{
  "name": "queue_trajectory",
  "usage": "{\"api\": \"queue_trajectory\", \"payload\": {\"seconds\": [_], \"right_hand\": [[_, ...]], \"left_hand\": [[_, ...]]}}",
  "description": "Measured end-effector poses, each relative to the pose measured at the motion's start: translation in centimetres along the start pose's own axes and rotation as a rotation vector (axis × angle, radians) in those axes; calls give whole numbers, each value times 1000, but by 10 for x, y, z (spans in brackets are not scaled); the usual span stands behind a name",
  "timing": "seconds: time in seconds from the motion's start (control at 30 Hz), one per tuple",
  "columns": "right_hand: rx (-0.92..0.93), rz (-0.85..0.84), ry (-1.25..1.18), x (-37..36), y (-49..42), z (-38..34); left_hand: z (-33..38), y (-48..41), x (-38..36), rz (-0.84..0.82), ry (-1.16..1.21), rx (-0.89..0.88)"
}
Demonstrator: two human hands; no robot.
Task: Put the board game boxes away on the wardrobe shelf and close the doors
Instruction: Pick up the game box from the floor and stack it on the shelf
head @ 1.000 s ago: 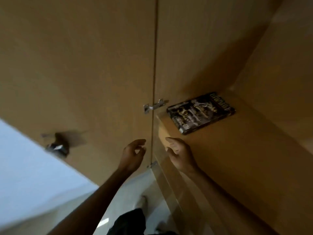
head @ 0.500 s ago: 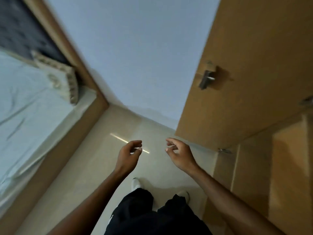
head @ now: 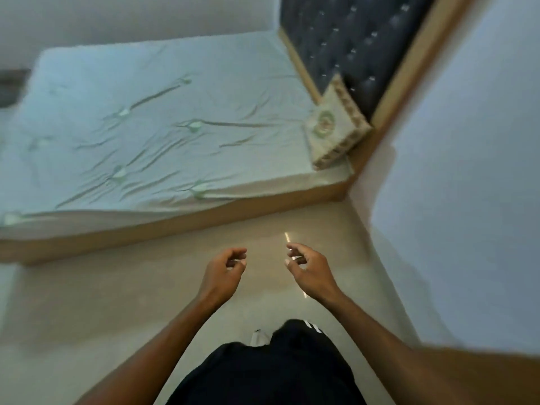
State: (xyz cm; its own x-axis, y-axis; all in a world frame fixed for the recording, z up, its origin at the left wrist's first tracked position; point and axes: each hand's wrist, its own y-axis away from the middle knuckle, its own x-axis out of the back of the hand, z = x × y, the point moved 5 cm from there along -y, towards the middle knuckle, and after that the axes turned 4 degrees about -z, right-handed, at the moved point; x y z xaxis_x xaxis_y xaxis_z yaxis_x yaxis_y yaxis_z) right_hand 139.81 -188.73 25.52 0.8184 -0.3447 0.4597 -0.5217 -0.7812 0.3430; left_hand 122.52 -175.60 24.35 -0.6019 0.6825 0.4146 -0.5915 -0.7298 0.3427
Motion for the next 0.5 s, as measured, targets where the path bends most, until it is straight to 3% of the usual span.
{"api": "queue_trajectory", "payload": {"seconds": [0.27, 0.5], "right_hand": [[194, -438, 199, -167, -123, -136], [309, -695, 290, -312, -195, -256]], "left_hand": [[-95, -1, 169, 426, 267, 262], [-149, -17, 303, 655, 398, 397]]}}
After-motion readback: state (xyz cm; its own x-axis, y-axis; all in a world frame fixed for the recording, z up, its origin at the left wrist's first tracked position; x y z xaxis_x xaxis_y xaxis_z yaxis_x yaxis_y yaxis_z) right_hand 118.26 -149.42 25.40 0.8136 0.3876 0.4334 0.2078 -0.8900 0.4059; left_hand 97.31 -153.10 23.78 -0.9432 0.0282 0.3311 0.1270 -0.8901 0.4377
